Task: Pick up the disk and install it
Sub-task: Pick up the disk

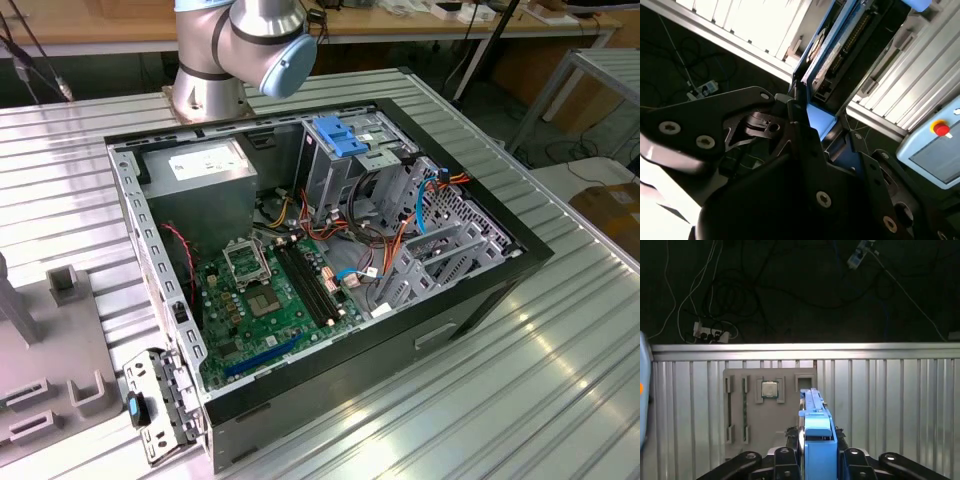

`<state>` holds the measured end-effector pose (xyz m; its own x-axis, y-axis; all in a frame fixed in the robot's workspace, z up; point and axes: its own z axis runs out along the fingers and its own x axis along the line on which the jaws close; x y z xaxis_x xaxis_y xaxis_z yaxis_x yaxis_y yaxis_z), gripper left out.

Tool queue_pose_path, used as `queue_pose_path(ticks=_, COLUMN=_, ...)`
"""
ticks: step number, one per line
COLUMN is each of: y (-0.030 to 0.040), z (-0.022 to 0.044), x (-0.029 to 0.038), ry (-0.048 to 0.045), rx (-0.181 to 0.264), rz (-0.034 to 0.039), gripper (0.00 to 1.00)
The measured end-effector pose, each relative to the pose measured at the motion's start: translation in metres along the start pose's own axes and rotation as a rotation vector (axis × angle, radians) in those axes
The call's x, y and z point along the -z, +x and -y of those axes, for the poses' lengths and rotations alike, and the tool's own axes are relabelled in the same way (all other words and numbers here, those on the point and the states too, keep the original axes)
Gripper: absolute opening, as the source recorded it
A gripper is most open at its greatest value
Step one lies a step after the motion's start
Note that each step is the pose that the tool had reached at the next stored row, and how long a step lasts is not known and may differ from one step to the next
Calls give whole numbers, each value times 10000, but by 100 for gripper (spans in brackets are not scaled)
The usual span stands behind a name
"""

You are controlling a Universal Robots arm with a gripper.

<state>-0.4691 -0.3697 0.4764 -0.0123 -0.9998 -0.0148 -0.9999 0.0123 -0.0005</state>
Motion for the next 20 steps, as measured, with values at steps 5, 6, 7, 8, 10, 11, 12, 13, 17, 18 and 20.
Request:
queue_pose_path(ticks=5, y=-10, z=0, x=325, ry=14, rx=0, rz=-10, gripper=37)
queue_pose_path(ticks=6, y=-10, z=1, x=324, ry=19, rx=0, rz=-9, gripper=37)
queue_pose_path(ticks=7, y=-10, z=1, x=324, ry=20, rx=0, rz=-8, gripper=37)
queue_pose_path(ticks=8, y=-11, z=53, x=324, ry=20, rx=0, rz=-9, gripper=37)
queue_pose_path(ticks=10, y=-13, z=192, x=324, ry=20, rx=0, rz=-9, gripper=37)
queue_pose_path(ticks=11, y=-14, z=303, x=323, ry=20, rx=-1, rz=-9, gripper=37)
queue_pose_path(ticks=12, y=-15, z=368, x=323, ry=20, rx=0, rz=-9, gripper=37)
queue_pose_path(ticks=13, y=-15, z=422, x=323, ry=20, rx=0, rz=-9, gripper=37)
queue_pose_path(ticks=17, y=-20, z=756, x=322, ry=21, rx=0, rz=-8, gripper=37)
queue_pose_path(ticks=18, y=-21, z=853, x=322, ry=20, rx=0, rz=-9, gripper=37)
queue_pose_path(ticks=20, y=-22, z=968, x=321, ry=21, rx=-1, rz=-8, gripper=37)
